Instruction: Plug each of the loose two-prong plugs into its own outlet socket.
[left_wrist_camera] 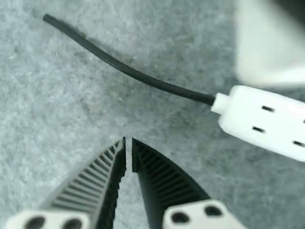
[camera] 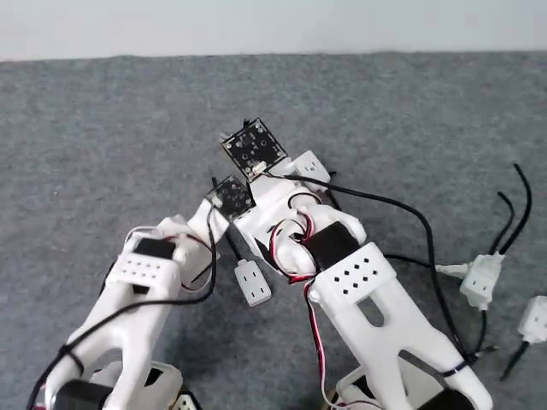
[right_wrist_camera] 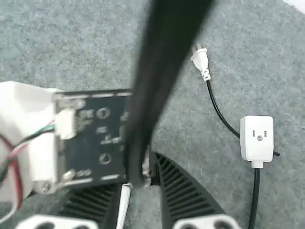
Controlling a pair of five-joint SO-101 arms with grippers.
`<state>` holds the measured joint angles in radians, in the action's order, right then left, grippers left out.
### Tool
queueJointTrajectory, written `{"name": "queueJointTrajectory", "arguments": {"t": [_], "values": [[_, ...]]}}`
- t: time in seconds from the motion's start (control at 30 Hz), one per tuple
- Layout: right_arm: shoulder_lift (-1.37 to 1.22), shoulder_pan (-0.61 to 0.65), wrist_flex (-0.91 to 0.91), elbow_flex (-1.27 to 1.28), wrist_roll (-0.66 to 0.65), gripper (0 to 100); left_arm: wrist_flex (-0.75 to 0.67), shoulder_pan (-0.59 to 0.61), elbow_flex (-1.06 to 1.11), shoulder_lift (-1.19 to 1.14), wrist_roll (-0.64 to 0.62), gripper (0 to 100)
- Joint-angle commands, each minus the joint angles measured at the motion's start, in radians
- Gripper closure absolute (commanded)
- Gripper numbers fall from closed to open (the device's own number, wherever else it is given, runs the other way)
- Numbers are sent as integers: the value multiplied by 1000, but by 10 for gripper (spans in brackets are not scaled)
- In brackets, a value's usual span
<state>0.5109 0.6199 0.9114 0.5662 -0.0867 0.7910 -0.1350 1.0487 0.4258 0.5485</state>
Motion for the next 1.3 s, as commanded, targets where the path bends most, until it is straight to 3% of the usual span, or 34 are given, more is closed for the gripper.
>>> {"name": "queueJointTrajectory", "arguments": {"t": [0.0,0.13,0.37,0.57,0.83,1.27], "values": [[2,-4,-21,-15,9,991,-38,-21,13,69,20,988],[-1,-8,-15,-9,9,991,-94,68,19,69,8,987],[-7,-7,81,-8,195,991,-236,327,10,78,-368,987],[-8,4,25,80,348,991,-245,445,-10,80,-459,987],[-8,30,-137,250,370,991,-272,456,-5,80,-460,987],[-53,97,-185,298,344,991,-272,457,-5,80,-460,987]]}}
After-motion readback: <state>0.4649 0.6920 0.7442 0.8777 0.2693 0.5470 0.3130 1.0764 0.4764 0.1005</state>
